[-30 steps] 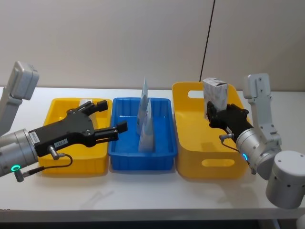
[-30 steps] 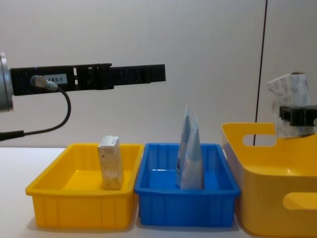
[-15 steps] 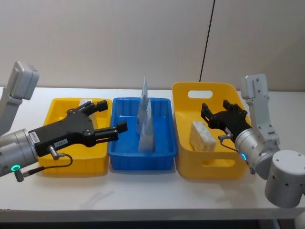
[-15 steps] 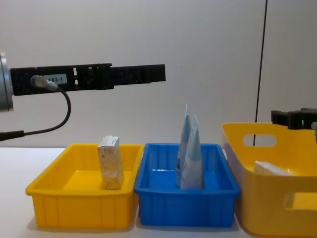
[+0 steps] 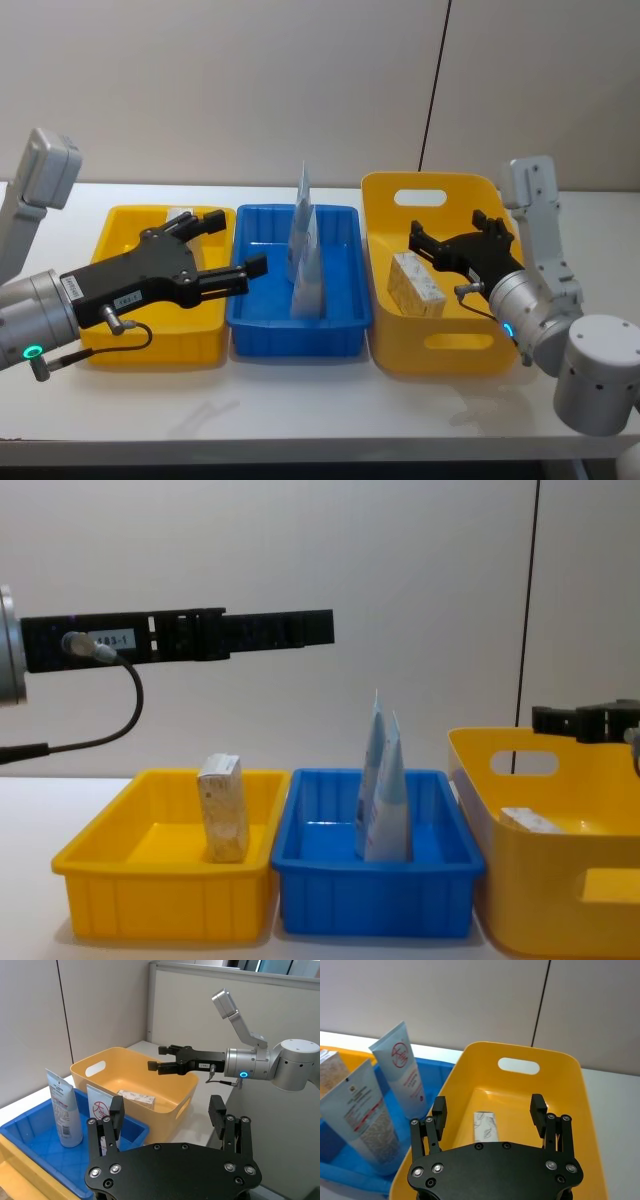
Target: Bimanual collaborative sorting of washing and personal care products
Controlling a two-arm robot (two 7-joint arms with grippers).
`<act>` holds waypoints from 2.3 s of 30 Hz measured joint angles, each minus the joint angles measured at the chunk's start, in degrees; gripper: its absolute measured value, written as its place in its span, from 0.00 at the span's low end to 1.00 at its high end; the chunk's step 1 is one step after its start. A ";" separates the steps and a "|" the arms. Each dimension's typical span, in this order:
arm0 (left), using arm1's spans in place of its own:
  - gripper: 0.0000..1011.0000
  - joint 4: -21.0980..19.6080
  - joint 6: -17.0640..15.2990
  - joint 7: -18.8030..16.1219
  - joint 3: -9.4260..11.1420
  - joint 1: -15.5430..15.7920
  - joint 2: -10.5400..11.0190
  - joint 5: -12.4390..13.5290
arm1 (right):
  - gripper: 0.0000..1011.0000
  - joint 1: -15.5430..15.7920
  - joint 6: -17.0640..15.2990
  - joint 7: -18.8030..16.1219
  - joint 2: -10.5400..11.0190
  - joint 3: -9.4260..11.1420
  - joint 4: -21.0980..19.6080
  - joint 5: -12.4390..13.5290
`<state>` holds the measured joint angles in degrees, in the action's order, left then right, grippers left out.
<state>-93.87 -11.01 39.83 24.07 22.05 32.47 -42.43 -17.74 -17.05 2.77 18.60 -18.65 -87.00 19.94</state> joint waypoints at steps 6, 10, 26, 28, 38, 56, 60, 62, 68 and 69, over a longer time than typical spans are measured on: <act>0.99 0.00 0.00 0.00 0.00 0.00 0.00 0.00 | 0.99 0.27 -0.69 -1.65 -0.03 -0.42 -1.14 0.61; 0.99 0.00 0.00 0.00 0.00 0.00 0.00 0.00 | 0.99 0.42 -1.43 -3.10 -0.04 -0.88 -2.14 1.24; 0.99 0.00 0.00 0.00 0.00 0.00 0.00 0.00 | 0.99 -0.05 -6.61 -9.58 -1.03 -4.29 -5.79 3.62; 0.99 0.00 0.00 0.00 0.00 0.00 0.00 0.00 | 0.99 -0.18 -7.36 -10.08 -1.34 -4.73 -6.04 3.83; 0.99 0.00 0.00 0.00 0.00 0.00 0.00 0.00 | 0.99 -0.68 -9.65 -9.97 -3.32 -5.72 -6.10 3.91; 0.99 0.00 0.00 0.00 0.00 0.00 0.00 0.00 | 0.99 -1.88 -9.85 -2.92 -8.57 -5.78 -2.56 0.37; 0.99 0.00 0.00 0.00 0.00 0.00 0.00 0.00 | 0.99 -2.62 -9.64 -2.22 -9.56 -6.13 -1.08 -0.40; 0.99 0.00 0.00 0.00 0.00 0.00 0.00 0.00 | 0.99 -3.02 -9.62 -2.00 -10.01 -6.31 -0.35 -0.78; 0.99 0.00 0.00 0.00 0.00 0.00 0.00 0.00 | 0.99 -3.98 -9.59 -1.62 -10.85 -6.67 1.38 -1.53; 0.99 0.00 0.00 0.00 0.00 0.00 0.00 0.00 | 0.99 -4.24 -9.58 -1.51 -11.05 -6.75 1.84 -1.77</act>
<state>-93.87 -11.01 39.83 24.06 22.05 32.47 -42.43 -21.98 -26.64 1.26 7.55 -25.39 -85.16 18.17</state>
